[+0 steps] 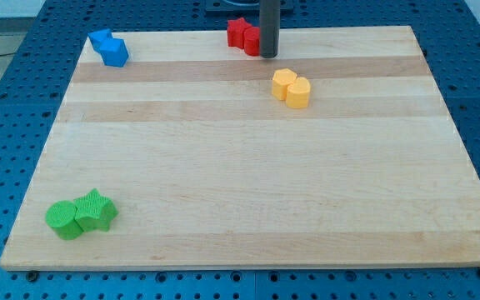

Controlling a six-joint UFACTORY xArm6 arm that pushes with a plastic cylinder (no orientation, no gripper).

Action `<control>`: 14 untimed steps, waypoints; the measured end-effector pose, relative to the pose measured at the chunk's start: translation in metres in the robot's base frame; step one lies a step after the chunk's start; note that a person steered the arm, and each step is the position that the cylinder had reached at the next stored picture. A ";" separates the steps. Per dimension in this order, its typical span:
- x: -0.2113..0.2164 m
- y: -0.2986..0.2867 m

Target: Move the yellow hexagon to the bottom right of the board

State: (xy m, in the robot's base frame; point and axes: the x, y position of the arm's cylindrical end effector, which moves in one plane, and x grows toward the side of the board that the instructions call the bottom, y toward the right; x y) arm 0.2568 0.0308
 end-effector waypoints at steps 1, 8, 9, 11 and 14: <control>0.020 0.000; 0.112 0.061; 0.137 0.061; 0.199 0.062; 0.256 0.045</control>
State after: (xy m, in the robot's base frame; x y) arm 0.5128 0.0756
